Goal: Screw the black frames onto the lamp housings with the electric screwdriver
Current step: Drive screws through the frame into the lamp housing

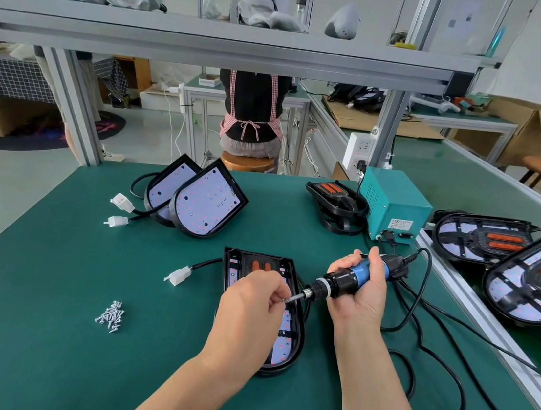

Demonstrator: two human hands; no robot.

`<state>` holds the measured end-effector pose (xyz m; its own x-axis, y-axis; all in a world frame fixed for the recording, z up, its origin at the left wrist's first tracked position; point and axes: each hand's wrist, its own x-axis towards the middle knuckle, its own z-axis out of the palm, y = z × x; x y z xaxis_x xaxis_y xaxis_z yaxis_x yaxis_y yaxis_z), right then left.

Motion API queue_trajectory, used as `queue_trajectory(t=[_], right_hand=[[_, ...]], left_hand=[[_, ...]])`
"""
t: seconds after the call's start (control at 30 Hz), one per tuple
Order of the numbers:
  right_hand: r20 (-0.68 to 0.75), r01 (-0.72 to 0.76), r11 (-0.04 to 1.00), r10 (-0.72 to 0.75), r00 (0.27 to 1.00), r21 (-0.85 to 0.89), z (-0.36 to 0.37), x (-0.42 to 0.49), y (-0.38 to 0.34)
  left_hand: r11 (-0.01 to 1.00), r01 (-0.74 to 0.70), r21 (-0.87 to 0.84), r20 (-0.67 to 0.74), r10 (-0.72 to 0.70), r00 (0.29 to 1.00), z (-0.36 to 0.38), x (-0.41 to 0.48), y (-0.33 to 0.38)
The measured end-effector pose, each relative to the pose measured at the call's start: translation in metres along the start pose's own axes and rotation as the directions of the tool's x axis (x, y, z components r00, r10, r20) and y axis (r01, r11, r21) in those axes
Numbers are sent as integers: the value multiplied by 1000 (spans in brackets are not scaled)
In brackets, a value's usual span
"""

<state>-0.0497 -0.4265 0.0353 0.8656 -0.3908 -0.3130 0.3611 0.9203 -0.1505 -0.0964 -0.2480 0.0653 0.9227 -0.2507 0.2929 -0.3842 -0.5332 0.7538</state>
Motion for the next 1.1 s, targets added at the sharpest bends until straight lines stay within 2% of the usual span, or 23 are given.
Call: queue_trajectory(t=[0.1,0.47,0.53,0.6,0.63,0.67,0.73,0.8,0.9,1.0,1.1], right_hand=[[-7,0,1000,0,1000,-13,0,1,1],[-6,5,999,-5,1000,-39,-1,2,3],[-1,3,999,-3,1000,-32,-1,3,1],[0,7,999,-7,1000,-34,-1,3,1],[-2,12,999,-12,1000,-40,-1,3,0],[-1,13,999,-13,1000,-49,-2,4,1],[7,7,998,-7,1000,-67,-1,4,2],[19,-6,996,7,1000,-90,1,3,3],[55,-24,992,32,998,-127,6,-3,4],[126,0,982,25,992,-191,17,-14,9],[218,111,940,-40,975,-323,35,-27,19]], left_hand=[[989,-105,103,-28,109,994,2,-2,0],[967,-172,188,-9,177,984,-9,3,-9],[989,-88,115,-133,103,986,-16,7,-13],[997,82,0,-262,-79,962,-25,15,-24],[981,191,-45,-270,-196,943,-29,20,-32],[952,301,-65,-232,-307,923,-32,25,-40],[893,449,-39,-58,-451,891,-32,30,-54],[870,489,-55,128,-480,868,-28,31,-62],[837,516,-183,302,-452,839,-25,35,-69],[809,529,-256,335,-439,834,-24,37,-72],[802,530,-274,302,-451,840,-21,37,-76]])
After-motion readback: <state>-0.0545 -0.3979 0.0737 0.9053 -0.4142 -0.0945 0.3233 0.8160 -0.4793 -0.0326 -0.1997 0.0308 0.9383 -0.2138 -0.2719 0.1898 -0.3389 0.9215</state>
